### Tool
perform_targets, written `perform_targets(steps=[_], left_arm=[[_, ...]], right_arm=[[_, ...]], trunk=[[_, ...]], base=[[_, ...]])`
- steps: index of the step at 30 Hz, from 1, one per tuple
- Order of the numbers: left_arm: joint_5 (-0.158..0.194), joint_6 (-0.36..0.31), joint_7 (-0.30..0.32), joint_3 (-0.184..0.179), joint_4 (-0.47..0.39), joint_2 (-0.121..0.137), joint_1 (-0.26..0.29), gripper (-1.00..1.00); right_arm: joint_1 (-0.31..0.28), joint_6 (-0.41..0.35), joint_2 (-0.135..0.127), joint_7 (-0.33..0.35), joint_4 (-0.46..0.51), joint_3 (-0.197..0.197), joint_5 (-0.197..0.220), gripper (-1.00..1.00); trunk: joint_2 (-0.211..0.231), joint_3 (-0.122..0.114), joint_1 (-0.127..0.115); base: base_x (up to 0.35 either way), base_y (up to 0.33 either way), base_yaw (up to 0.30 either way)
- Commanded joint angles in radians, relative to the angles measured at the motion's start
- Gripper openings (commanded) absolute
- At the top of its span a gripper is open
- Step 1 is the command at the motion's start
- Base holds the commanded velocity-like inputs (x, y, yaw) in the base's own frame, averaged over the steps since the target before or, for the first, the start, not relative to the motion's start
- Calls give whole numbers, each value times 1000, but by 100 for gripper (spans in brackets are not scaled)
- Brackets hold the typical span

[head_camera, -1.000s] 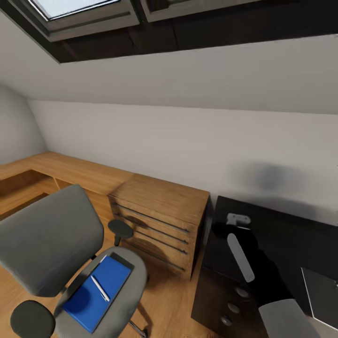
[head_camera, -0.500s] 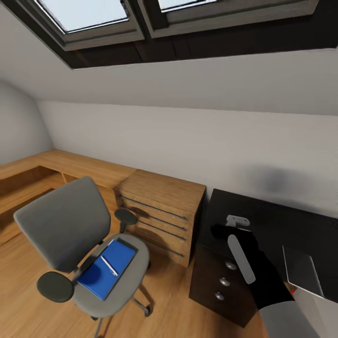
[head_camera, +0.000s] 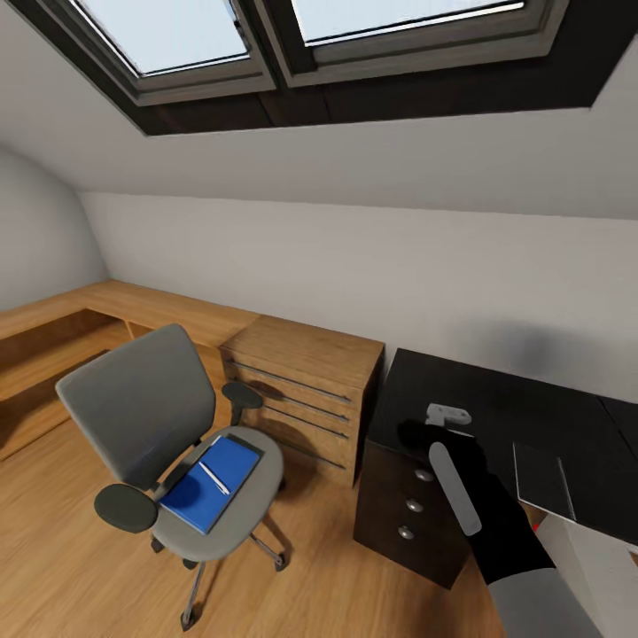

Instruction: In the bedroom, organize the workspace by keeping the computer under the desk, ensuring the monitor is on the desk, placing the keyboard on the desk next to the monitor, placing the mouse on the desk next to the keyboard, moving the folder from the swivel chair onto the desk next to the mouse, stacking the notebook on top of the folder with the pen on top of the notebook, and positioning the swivel chair next to the desk.

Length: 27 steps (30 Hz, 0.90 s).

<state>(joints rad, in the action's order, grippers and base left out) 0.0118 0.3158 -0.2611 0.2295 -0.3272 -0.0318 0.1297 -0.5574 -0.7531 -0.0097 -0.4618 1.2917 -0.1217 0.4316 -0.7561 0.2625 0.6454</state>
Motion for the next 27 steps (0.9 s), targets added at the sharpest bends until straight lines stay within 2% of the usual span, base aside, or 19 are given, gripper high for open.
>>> perform_targets(steps=[1, 2, 12, 21, 27], left_arm=[[0, 3, -2, 0, 13, 0, 1, 100], [0, 3, -1, -1, 35, 0, 1, 100], [0, -1, 0, -3, 40, 0, 1, 100], [0, -2, 0, -3, 40, 0, 1, 100], [-1, -1, 4, -4, 42, 0, 1, 100]], right_arm=[[-1, 3, -1, -13, 1, -3, 13, -100], [-1, 7, 0, -13, 1, -1, 13, -100], [-1, 8, -3, -17, 19, 3, 12, -100], [-1, 8, -4, -15, 19, 2, 13, -100], [-1, 8, -3, -14, 18, 2, 13, -100]], trunk=[[-1, 1, 0], [-1, 1, 0], [-1, 1, 0], [-1, -4, 0], [-1, -7, 0]], base=[[-1, 0, -54], [0, 0, -189], [0, 0, -53], [7, -4, -232], [186, -142, -249]])
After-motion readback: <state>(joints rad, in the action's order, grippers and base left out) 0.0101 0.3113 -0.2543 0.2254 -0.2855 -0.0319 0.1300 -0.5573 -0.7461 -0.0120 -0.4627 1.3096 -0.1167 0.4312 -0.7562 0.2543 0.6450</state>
